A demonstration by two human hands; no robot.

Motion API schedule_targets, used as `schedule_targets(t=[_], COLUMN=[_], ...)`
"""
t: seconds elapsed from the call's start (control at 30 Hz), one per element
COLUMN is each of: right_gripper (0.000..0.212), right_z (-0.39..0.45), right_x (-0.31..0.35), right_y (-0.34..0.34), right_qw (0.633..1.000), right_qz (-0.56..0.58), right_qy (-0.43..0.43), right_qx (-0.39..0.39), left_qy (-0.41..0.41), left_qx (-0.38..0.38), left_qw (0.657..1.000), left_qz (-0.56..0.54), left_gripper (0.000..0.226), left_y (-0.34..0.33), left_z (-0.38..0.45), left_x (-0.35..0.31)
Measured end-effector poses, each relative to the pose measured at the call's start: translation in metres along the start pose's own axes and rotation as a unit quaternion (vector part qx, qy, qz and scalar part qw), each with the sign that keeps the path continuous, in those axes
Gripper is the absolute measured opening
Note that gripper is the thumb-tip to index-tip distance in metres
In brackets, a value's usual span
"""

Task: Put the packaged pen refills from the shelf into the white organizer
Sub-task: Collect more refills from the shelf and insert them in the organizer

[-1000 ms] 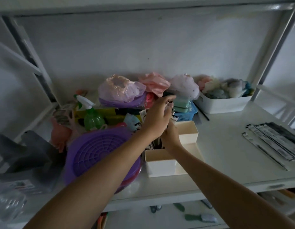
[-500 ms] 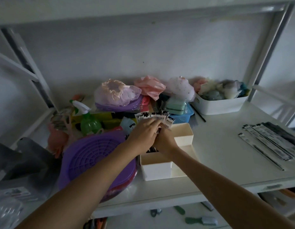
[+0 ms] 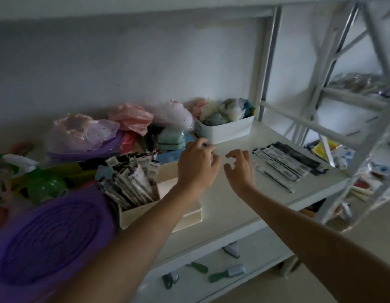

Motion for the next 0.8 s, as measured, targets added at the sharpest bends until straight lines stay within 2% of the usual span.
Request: schedule_targets(t=[0.13, 0.33, 0.43, 0.6, 0.73, 0.8], right_gripper=[0.029, 0.033, 0.027, 0.031, 0.029, 0.029], right_z=[0.044, 0.093, 0.118, 0.159, 0.186, 0.191], right_x=[-0.062, -0.137, -0.161, -0.177, -0.197, -0.207], right_y=[0.048, 0.09, 0.086, 0.072, 0.059, 0.054], right_qw=[0.996, 0.979, 0.967, 0.946, 0.934, 0.936], right_qz=[-0.071, -0.163, -0.188, -0.265, -0.26, -0.221], right_qy=[-0.045, -0.039, -0.049, -0.026, -0.046, -0.055], right_qx=[0.03, 0.114, 0.166, 0.183, 0.24, 0.268], left_qy=[0.125, 0.259, 0.311, 0.405, 0.47, 0.497], left_qx=[0.059, 0.113, 0.103, 0.093, 0.062, 0.053], left_qw=[0.989, 0.953, 0.934, 0.891, 0.854, 0.834], left_qz=[-0.059, -0.112, -0.146, -0.182, -0.212, -0.235], left_gripper=[0.029, 0.036, 0.04, 0.05, 0.047, 0.049], left_y=[-0.079, -0.186, -0.221, -0.27, -0.299, -0.311], left_z=[0.008, 0.028, 0.032, 0.039, 0.059, 0.07], left_x=[-0.022, -0.083, -0.096, -0.092, -0.079, -0.078])
Point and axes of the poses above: each hand's wrist, its own z-axis towards the middle knuckle, its own y-axis out of the back of the hand, x = y × z, the point moved 9 cm from there along z, towards the middle knuckle, and after that the axes turned 15 degrees about -y, right-handed, at the moved point
